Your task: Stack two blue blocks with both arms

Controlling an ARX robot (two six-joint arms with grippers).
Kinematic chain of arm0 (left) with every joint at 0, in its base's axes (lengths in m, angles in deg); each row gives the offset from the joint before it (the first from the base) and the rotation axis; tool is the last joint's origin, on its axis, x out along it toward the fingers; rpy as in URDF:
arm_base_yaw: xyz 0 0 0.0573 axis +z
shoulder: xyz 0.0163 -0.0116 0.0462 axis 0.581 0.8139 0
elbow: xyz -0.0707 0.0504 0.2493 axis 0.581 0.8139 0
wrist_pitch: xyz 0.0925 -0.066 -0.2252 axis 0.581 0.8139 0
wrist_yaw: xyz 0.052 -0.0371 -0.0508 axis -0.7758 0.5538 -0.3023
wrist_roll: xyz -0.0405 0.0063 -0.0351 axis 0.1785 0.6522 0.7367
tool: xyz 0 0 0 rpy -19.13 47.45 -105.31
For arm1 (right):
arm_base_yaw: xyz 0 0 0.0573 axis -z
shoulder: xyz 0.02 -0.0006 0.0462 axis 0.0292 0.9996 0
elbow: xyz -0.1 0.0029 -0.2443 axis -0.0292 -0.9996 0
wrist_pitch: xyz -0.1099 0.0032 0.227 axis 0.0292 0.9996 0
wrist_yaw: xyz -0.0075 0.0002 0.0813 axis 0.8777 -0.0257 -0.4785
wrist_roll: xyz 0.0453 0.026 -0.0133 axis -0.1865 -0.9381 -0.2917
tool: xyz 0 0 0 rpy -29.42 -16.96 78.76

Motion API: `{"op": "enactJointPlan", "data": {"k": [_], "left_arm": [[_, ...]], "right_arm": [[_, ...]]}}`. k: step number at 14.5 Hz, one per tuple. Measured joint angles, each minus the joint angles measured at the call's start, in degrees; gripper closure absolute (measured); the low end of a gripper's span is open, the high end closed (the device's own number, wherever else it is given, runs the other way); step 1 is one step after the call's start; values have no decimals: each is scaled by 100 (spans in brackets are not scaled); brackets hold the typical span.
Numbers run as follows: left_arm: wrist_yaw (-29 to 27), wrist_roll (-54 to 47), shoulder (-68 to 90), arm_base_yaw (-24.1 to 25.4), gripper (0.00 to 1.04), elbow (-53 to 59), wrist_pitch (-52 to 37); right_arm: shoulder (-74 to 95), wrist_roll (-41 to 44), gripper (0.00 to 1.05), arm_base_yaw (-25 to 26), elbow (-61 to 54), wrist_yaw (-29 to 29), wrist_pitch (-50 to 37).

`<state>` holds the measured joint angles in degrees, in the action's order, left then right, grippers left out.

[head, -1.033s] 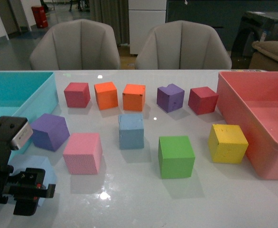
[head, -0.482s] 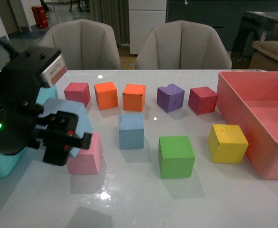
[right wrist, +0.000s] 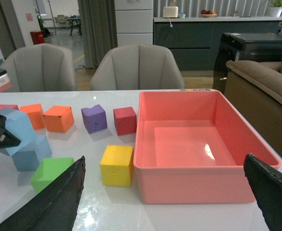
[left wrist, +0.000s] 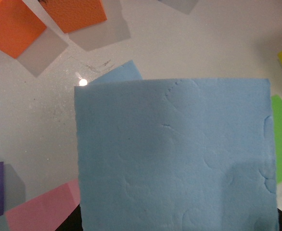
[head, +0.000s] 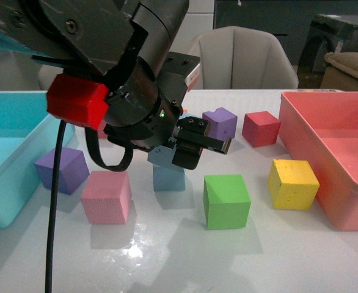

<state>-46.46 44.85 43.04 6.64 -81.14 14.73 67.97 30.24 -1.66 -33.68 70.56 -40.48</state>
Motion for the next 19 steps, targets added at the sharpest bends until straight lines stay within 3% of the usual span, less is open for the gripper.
{"op": "enactJointPlan", "data": {"k": [6,11,19], "left_arm": [[-380,1008,1003,39,56,-1443,800],[-745,1381,1316,118,56,-1563,713],[-793,1744,1445,103,56,-1561,520]], "right_arm": [[0,0,6,0,0,0,0],[0,0,6,0,0,0,0],[0,0,6,0,0,0,0]]}}
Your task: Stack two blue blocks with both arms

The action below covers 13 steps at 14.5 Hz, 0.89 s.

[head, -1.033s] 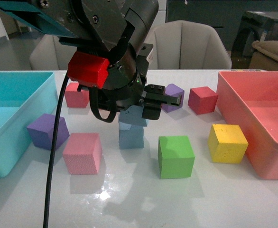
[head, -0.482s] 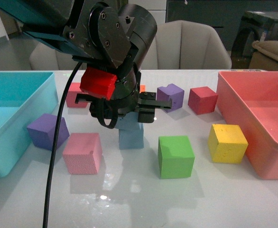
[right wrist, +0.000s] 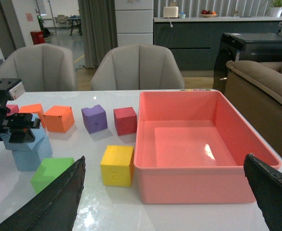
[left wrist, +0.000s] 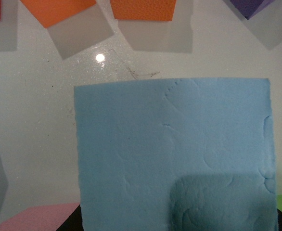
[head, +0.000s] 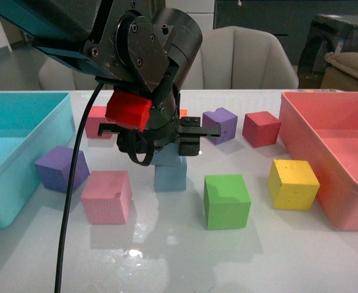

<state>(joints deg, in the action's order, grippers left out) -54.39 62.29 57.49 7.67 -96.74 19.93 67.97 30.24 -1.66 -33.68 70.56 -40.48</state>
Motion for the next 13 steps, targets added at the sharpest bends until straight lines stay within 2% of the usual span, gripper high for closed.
{"op": "enactJointPlan", "data": {"k": [2,6,7,10,13], "left_arm": [[-13,4,-2,-33,56,0,-13],[-22,-109,0,-46,11,0,-157],[-33,-192,0,-46,5,0,-179],[-225,-505,-81,-55,7,81,-463],[-125,-765,-841,-131,7,472,-1252]], "right_arm": [[0,2,6,0,0,2,0],[0,0,6,0,0,0,0],[0,0,6,0,0,0,0],[0,0,6,0,0,0,0],[0,0,6,0,0,0,0]]}}
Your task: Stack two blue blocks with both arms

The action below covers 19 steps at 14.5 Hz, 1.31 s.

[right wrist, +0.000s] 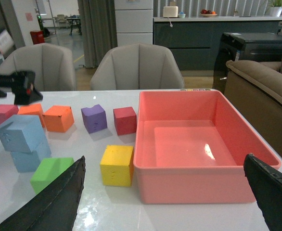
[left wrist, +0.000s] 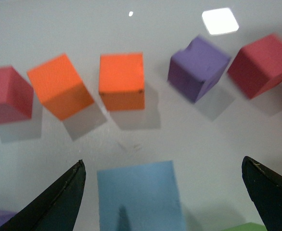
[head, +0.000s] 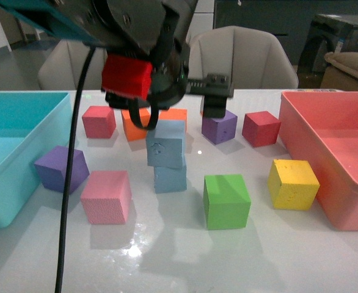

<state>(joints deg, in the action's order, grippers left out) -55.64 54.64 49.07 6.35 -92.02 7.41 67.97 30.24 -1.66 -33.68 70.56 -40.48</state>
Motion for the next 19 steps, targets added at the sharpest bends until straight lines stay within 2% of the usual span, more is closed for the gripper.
{"op": "enactJointPlan", "data": {"k": [2,3,6,7,8,9,13,14,19], "left_arm": [[168,-170,-892,-205,7,501,-669],[28,-332,-1370,-343,7,940,-1187],[109,-984,-3220,-758,7,2839,-2540],[-789,-1038,-3845,-745,17,3512,-3261],[-1423,-1038,-4791,-529,29,4339,-3067],[-1394,-1036,-6013,-24,46,5394,-2876],[-293,-1036,-7536,1003,96,6948,-3001],[-90,-1045,-7790,1235,103,7178,-2986],[741,-1036,-8878,2059,103,7912,-2680]], "right_arm": [[0,0,6,0,0,0,0],[0,0,6,0,0,0,0],[0,0,6,0,0,0,2],[0,2,6,0,0,0,0],[0,0,6,0,0,2,0],[0,0,6,0,0,2,0],[0,0,6,0,0,2,0],[0,0,6,0,0,2,0],[0,0,6,0,0,0,0]]}}
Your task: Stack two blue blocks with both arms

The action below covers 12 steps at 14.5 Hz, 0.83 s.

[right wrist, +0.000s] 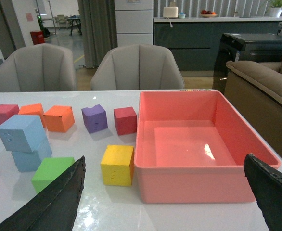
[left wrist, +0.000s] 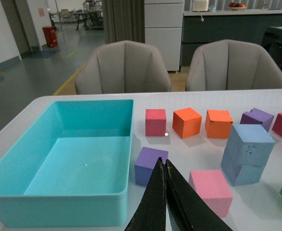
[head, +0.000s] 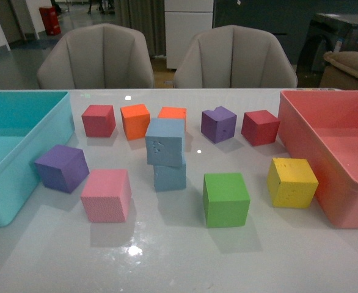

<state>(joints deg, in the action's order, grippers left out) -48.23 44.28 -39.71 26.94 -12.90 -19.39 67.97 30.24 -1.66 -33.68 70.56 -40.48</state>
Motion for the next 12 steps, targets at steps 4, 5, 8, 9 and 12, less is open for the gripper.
{"op": "enactJointPlan", "data": {"k": [4,5,8,9,12], "left_arm": [[839,0,-730,846,103,328,413],[804,2,-866,903,103,358,496],[883,0,-1303,850,103,509,680],[883,0,-1436,852,103,612,785],[883,0,-1810,852,103,612,1091]], "right_arm": [[0,2,6,0,0,2,0],[0,0,6,0,0,2,2],[0,2,6,0,0,2,0],[0,2,6,0,0,2,0],[0,0,6,0,0,2,0]]}}
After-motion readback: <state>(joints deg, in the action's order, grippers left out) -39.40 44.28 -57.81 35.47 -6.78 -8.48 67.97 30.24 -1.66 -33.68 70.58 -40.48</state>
